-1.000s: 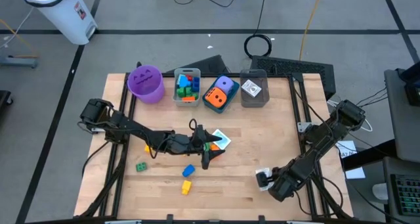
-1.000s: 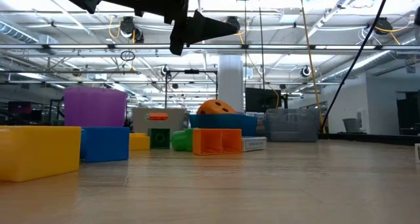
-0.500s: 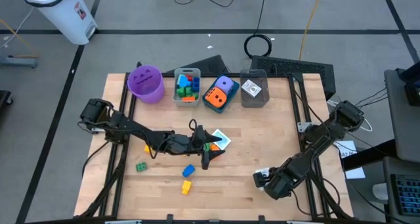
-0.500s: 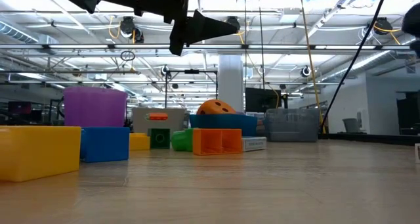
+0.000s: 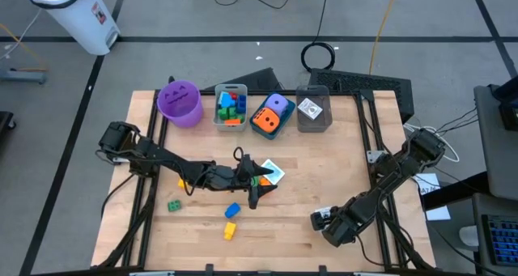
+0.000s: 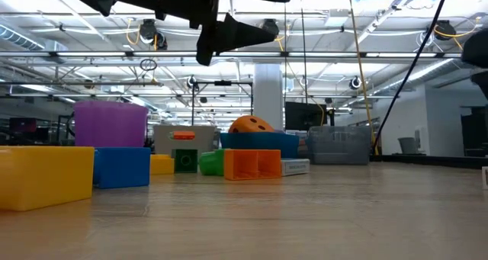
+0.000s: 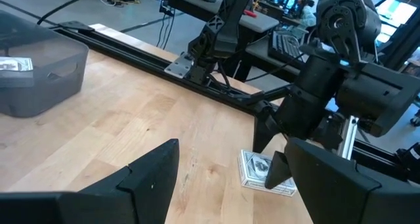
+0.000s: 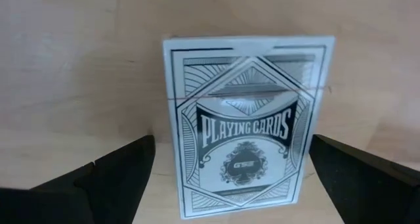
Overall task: Pick & Place Toys
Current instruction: Put the black and white deck of cards into the black bin
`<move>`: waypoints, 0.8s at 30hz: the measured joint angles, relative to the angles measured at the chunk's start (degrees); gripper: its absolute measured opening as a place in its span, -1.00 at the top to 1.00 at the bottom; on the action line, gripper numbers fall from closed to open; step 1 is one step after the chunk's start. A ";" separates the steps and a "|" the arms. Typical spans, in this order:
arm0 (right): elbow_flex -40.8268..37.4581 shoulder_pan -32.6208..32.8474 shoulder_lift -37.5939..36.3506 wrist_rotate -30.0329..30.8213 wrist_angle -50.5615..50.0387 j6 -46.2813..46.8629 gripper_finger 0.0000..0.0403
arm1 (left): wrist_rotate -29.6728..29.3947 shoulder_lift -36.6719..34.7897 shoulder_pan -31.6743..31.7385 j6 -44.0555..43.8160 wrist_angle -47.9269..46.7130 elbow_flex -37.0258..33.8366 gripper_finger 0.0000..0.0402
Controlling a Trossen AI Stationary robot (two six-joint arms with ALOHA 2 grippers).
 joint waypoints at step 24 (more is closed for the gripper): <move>-0.08 0.09 0.31 -2.05 2.39 -2.30 -0.98 | -0.01 0.00 -1.27 -1.14 -0.70 0.01 -0.44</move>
